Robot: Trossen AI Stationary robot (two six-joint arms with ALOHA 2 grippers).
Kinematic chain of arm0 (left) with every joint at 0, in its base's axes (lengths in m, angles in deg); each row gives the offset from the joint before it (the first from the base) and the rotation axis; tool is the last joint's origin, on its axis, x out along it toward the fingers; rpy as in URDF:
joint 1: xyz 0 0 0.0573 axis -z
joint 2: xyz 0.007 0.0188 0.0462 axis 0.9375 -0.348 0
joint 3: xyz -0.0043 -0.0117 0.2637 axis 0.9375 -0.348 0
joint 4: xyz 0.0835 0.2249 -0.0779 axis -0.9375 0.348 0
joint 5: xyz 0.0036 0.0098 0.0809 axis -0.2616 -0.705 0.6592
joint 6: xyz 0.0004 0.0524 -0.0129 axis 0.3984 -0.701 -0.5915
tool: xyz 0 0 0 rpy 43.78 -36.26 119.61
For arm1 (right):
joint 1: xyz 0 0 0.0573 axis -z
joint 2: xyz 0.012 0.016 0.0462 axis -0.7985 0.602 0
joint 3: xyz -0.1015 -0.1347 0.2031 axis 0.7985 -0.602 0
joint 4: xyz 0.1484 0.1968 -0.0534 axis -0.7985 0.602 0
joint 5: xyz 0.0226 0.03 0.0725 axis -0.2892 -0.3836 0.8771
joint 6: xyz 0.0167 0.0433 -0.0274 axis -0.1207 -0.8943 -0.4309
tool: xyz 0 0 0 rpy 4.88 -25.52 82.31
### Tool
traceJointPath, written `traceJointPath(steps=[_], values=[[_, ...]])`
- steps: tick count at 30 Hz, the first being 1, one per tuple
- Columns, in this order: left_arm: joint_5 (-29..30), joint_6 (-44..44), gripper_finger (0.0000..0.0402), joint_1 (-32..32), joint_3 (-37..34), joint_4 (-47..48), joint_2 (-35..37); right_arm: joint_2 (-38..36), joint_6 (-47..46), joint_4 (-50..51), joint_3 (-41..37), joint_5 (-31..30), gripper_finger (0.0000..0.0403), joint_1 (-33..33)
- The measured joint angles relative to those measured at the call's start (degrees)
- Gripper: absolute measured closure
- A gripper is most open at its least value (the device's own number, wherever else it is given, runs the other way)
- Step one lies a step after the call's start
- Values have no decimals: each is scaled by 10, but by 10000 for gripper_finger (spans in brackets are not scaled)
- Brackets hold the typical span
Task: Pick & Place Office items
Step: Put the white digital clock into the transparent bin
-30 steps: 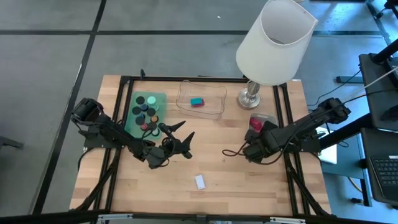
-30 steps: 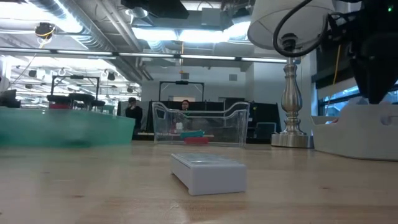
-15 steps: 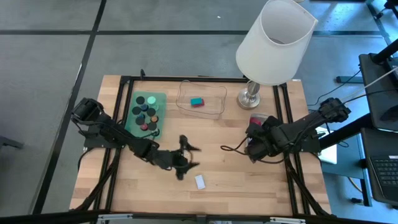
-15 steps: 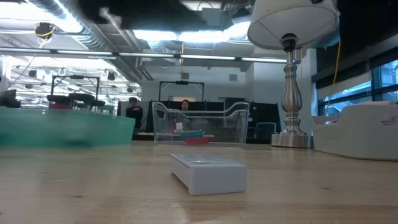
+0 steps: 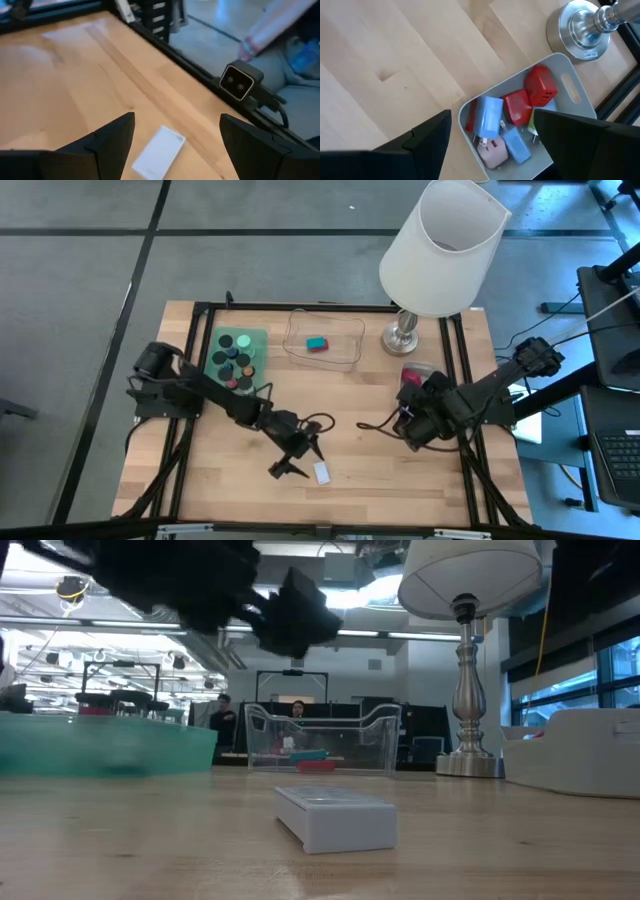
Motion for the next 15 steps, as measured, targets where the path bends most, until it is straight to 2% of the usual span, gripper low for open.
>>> traceJointPath(steps=[5, 9, 15], values=[[-15, -31, 112, -5, 1, -55, -57, 0, -1, -12, 0, 0, 115, -4], [-19, -60, 112, -4, 31, -56, -105, 0, 0, -19, 0, 0, 115, -4], [-50, -73, 112, -4, 99, 13, -167, 0, 0, -21, 0, 0, 115, -4]])
